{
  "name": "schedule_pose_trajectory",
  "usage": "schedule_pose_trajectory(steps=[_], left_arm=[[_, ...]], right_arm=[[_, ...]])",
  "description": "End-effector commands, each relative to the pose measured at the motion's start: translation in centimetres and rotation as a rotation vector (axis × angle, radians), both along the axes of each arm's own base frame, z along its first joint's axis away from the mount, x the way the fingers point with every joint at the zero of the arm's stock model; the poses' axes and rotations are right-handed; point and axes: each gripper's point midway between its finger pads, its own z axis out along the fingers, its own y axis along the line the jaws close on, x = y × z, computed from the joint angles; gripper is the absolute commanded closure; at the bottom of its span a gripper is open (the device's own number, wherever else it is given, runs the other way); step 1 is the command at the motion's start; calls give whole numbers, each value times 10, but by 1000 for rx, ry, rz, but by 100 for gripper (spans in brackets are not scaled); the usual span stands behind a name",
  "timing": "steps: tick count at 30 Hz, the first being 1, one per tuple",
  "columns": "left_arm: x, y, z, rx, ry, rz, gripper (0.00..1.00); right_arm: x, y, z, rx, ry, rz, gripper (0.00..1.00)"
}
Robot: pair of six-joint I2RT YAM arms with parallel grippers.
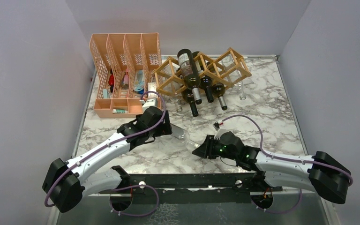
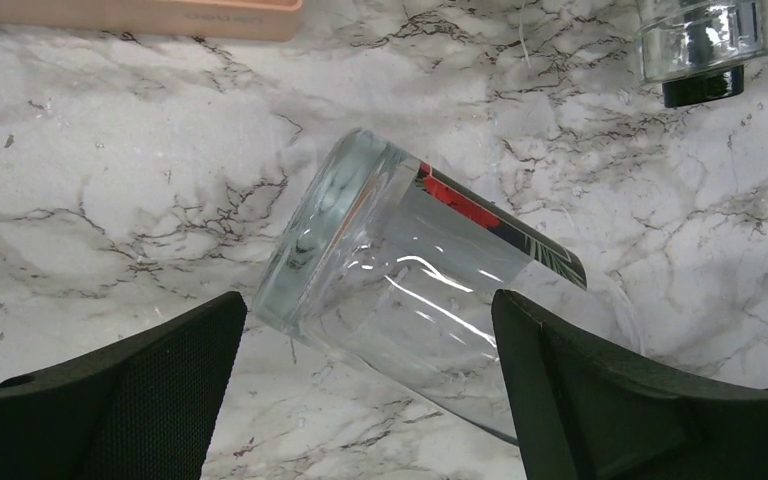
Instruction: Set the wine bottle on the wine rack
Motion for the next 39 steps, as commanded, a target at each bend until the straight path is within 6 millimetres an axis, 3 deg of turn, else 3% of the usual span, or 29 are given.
schedule_pose_trajectory(steps=[1,7,14,17,20,23,27,32,39], left_arm=[[-8,14,-26,85,55,3,1],[-8,17,-36,109,73,5,1],[-8,17,-42,116,73,-8,1],[-6,17,-42,120,66,-12,1],[-5,17,-42,125,61,-18,1],[-4,18,-43,128,56,-22,1],[-3,18,-42,129,49,-27,1],[-1,17,-39,123,33,-29,1],[-1,16,-40,114,35,-38,1]], right_arm=[[-1,-2,-9,-34,27,0,99],[-4,-1,-20,-81,63,16,98],[-5,-2,-32,-134,119,-2,83],[-5,-5,-31,-153,129,-14,72],[-5,-15,-29,-195,135,-35,54],[-4,-24,-18,-222,86,-32,44],[5,-34,5,-270,-27,-15,39],[16,-28,28,-337,-198,98,36],[25,-13,12,-541,-299,363,35]])
